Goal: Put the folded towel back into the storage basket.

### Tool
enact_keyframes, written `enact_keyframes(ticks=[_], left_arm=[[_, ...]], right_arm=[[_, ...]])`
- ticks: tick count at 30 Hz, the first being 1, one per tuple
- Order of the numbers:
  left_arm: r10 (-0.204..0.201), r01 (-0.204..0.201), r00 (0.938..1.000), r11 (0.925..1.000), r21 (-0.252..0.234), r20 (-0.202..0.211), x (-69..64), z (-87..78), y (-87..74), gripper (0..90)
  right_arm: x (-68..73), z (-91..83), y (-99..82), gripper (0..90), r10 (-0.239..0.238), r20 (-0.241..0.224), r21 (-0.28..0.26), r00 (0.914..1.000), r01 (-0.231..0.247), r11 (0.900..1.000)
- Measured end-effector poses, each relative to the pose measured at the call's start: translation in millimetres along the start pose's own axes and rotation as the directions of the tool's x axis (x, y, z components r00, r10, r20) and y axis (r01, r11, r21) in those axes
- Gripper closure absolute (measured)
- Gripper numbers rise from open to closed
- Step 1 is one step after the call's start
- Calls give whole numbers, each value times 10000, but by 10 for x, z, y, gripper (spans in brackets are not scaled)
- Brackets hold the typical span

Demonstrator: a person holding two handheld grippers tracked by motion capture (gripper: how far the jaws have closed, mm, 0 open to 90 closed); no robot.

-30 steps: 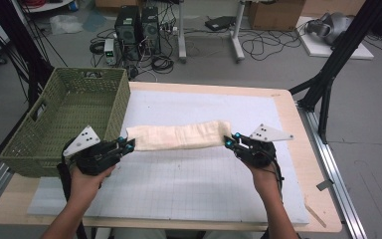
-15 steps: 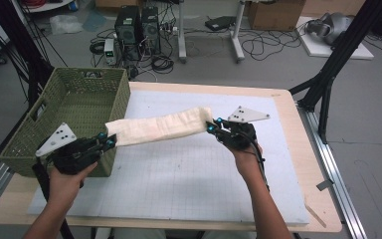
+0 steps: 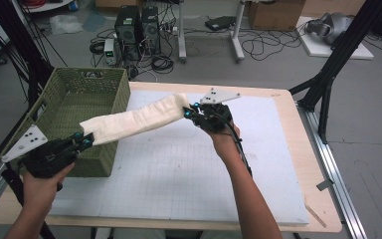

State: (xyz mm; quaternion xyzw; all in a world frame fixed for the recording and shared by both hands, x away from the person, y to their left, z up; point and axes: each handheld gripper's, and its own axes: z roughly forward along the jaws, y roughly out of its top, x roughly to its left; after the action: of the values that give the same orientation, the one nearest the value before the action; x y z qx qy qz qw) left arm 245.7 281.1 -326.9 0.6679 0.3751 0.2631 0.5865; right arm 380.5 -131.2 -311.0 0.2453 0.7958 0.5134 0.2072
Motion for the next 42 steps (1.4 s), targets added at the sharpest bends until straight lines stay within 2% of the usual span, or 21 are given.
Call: enact_keyframes(ticks=[12,23,31,36,42], left_arm=[[-169,151,9960,9996,-217,-876,274,-328,6,813],[-381,336,9844,9990,-293,-1716,557,-607,-21,815],[-433,333,9790,9980,-530,-1991,661,-758,16,814],[-530,380,9736,9967,-714,-2218,713,-842,29,815],[-679,497,9656,9957,-779,-2512,801,-920,-5,815]], right_arm=[[138,551,394,809,-392,-515,-263,9979,379,9989],[327,1100,675,813,-577,-966,-136,9937,566,9983],[422,1274,786,815,-680,-1168,-221,9908,658,9976],[481,1335,958,814,-949,-1212,-397,9881,907,9951],[567,1482,1102,814,-1122,-1232,-280,9860,1096,9936]])
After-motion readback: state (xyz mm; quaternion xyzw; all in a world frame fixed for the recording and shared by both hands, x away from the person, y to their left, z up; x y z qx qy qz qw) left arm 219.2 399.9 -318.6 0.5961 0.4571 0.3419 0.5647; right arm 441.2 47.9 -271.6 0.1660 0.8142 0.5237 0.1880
